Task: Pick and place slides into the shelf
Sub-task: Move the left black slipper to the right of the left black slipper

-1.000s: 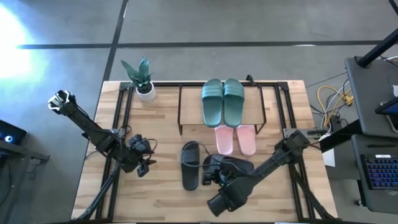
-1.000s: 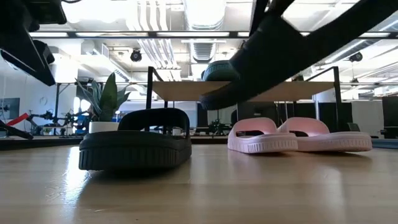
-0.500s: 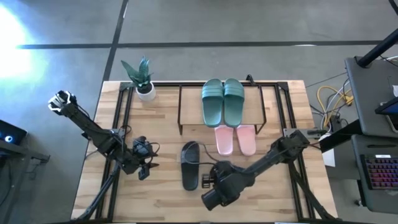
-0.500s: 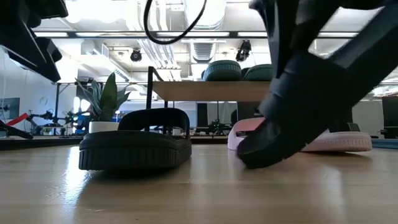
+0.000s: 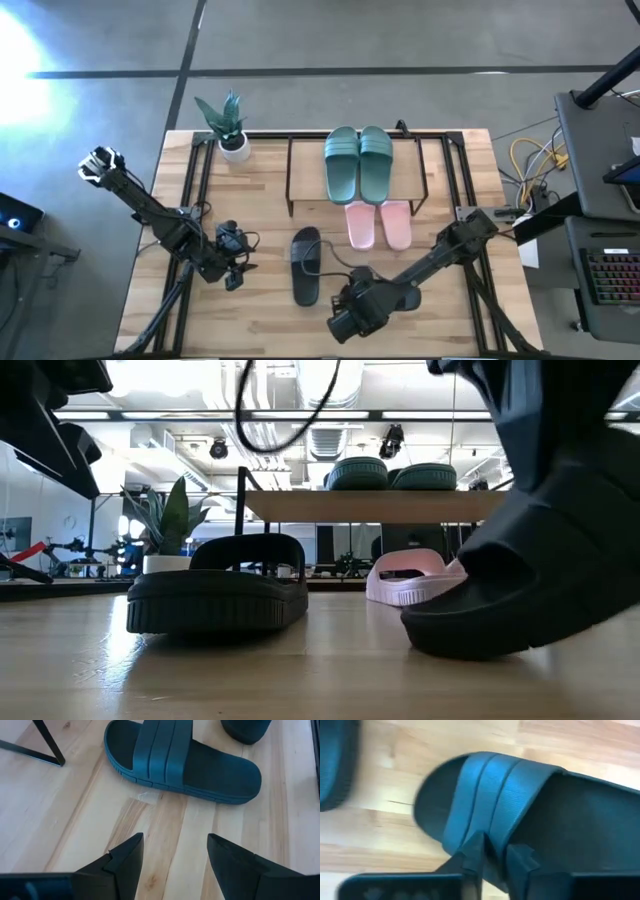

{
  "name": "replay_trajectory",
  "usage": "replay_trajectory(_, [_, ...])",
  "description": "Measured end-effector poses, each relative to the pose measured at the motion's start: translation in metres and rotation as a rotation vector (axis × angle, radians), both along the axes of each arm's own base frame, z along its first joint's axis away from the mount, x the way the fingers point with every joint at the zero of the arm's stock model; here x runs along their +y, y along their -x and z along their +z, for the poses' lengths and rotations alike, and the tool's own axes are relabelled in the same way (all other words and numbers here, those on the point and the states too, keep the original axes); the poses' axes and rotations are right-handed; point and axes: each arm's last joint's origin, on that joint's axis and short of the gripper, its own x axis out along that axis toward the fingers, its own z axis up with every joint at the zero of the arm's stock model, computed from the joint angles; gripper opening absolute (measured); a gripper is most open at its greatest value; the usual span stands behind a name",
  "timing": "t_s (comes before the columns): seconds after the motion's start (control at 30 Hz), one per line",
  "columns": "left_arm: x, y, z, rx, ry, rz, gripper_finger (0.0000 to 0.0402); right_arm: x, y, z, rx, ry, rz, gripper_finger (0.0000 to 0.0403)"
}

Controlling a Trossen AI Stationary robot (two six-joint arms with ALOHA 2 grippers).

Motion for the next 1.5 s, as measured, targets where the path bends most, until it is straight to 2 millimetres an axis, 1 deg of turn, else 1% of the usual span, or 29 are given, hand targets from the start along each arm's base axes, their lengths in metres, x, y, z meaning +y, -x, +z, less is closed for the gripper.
replay_trajectory(0.17, [0.000, 0.000, 0.001, -0.004, 0.003, 0.003, 0.0205, -0.002, 0.003, -0.005, 0.048, 0.008, 0.018, 0.0132])
replay_trajectory(0.27, [0.000, -0.001, 0.002, -0.009, 0.007, 0.004, 0.0205, -0.002, 0.005, 0.000, 0.062, 0.002, 0.080, 0.0170])
replay_trajectory(0.33, [-0.001, -0.001, 0.003, -0.022, 0.018, 0.005, 0.0205, -0.004, 0.008, 0.010, 0.092, 0.000, 0.110, 0.0184])
replay_trajectory(0.43, [-0.001, -0.002, 0.003, -0.028, 0.024, 0.006, 0.0205, -0.005, 0.011, 0.023, 0.081, -0.046, 0.178, 0.0189])
replay_trajectory(0.5, [-0.002, -0.002, 0.004, -0.035, 0.029, 0.006, 0.0205, -0.005, 0.014, 0.023, 0.118, -0.087, 0.215, 0.0182])
replay_trajectory(0.6, [-0.002, -0.003, 0.004, -0.046, 0.039, 0.007, 0.0205, -0.005, 0.019, 0.011, 0.198, -0.129, 0.232, 0.0151])
replay_trajectory(0.67, [-0.002, -0.003, 0.004, -0.046, 0.054, 0.022, 0.0205, -0.006, 0.024, 0.000, 0.261, -0.144, 0.214, 0.0116])
replay_trajectory(0.8, [-0.002, -0.003, 0.004, -0.046, 0.057, 0.025, 0.0205, -0.010, 0.031, -0.017, 0.339, -0.134, 0.210, 0.0026])
replay_trajectory(0.83, [-0.002, -0.003, 0.004, -0.045, 0.058, 0.025, 0.0205, -0.011, 0.033, -0.021, 0.353, -0.127, 0.212, 0.0019])
replay_trajectory(0.97, [-0.002, -0.003, 0.004, -0.044, 0.073, 0.039, 0.0205, -0.016, 0.040, -0.037, 0.420, -0.097, 0.217, 0.0011])
replay_trajectory(1.03, [-0.003, -0.003, 0.004, -0.043, 0.075, 0.038, 0.0205, -0.016, 0.042, -0.047, 0.423, -0.121, 0.244, 0.0009])
replay_trajectory(1.13, [-0.003, -0.003, 0.004, -0.039, 0.079, 0.034, 0.0205, -0.012, 0.040, -0.061, 0.364, -0.154, 0.282, 0.0009])
replay_trajectory(1.23, [-0.003, -0.003, 0.004, -0.032, 0.084, 0.029, 0.0205, -0.007, 0.037, -0.066, 0.287, -0.182, 0.303, 0.0008])
replay_trajectory(1.3, [-0.003, -0.002, 0.004, -0.027, 0.090, 0.024, 0.0205, -0.004, 0.034, -0.064, 0.252, -0.185, 0.310, 0.0008])
replay_trajectory(1.37, [-0.003, -0.002, 0.004, -0.023, 0.095, 0.020, 0.0205, 0.000, 0.024, -0.058, 0.163, -0.188, 0.327, 0.0008])
replay_trajectory(1.5, [-0.003, -0.002, 0.004, -0.022, 0.093, 0.019, 0.0205, 0.002, 0.007, -0.038, 0.018, -0.135, 0.409, 0.0008])
